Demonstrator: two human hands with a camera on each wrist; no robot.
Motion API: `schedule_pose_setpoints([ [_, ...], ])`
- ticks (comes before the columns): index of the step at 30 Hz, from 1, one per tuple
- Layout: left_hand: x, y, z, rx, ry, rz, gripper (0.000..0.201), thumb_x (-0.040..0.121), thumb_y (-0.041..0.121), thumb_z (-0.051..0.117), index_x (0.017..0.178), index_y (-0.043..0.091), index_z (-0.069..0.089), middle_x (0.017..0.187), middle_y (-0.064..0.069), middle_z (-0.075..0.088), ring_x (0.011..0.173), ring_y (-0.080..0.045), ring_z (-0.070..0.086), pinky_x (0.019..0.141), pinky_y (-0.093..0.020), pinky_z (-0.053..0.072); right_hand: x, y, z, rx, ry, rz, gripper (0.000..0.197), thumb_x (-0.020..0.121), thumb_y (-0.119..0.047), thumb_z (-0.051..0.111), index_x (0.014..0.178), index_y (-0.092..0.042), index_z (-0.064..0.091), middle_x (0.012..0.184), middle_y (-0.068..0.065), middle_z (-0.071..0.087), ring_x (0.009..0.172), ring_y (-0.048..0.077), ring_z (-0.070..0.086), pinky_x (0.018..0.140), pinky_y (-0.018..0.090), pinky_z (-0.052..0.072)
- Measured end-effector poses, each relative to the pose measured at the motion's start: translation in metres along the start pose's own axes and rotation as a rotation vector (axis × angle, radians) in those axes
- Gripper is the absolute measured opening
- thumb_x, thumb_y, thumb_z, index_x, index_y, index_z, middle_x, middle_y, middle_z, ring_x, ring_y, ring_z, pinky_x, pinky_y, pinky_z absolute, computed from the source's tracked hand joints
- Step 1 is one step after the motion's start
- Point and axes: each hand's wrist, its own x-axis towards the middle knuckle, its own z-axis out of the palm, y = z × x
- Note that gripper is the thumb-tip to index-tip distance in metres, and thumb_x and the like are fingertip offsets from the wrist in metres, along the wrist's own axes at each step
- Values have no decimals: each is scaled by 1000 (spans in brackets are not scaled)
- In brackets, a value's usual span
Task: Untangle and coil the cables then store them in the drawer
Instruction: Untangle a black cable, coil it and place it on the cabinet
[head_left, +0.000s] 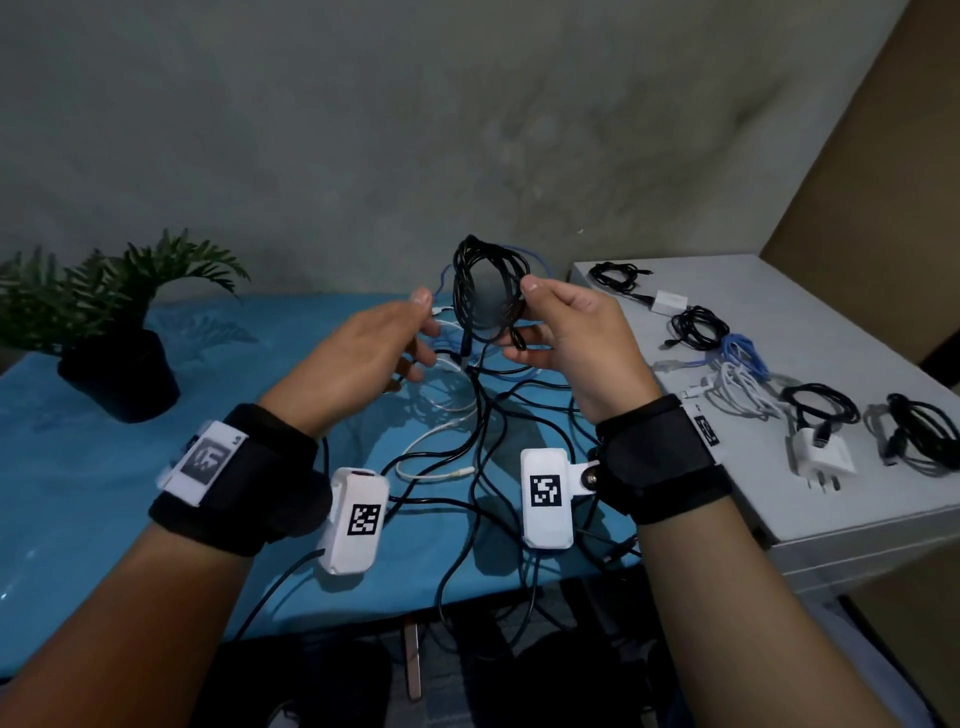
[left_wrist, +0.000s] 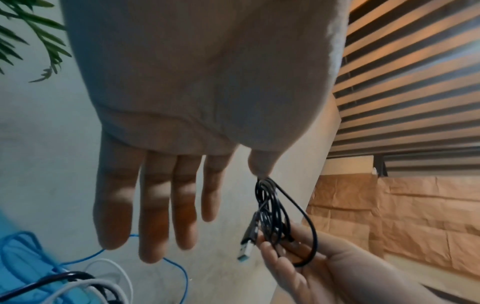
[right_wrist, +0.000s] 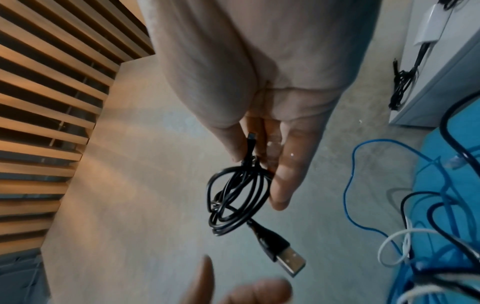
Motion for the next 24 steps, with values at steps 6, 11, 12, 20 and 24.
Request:
schedule_pose_setpoints([
  [6,-2,-8,22,145,-18,132,36,95,54,59,124,33,64,116,13,70,106,-3,67,101,-42,52,5,-7,-28,53,71,44,24,104,-23,56,100,-4,70,92,11,74,72,23,73,68,30,61],
  [11,-6,4,55,-163,-76,196,35,99,20,63,134,22,57,120,5,70,97,-12,73,89,-30,57,1,-3,-22,14,-61,75,26,105,-23,54,99,-6,72,87,7,77,64,14,69,67,27,59],
  [12,-7,6,58,-200,-63,196,31,99,14,62,130,18,60,112,4,71,90,-14,74,82,-27,58,1,-1,-20,1,-74,75,25,104,-23,55,99,-7,73,85,6,76,62,12,67,66,26,59],
  [20,3,-8,33,-181,-10,116,14,98,18,63,110,17,70,87,-5,75,66,-22,69,63,-26,56,12,-6,-50,50,122,64,24,101,-19,62,115,-2,70,95,12,74,71,15,67,62,25,57],
  [24,4,-10,40,-148,-71,110,14,100,19,61,109,16,71,91,-7,75,69,-22,71,65,-28,55,16,-5,-63,6,156,50,18,99,-20,64,109,-7,71,102,13,75,76,20,70,66,27,57],
])
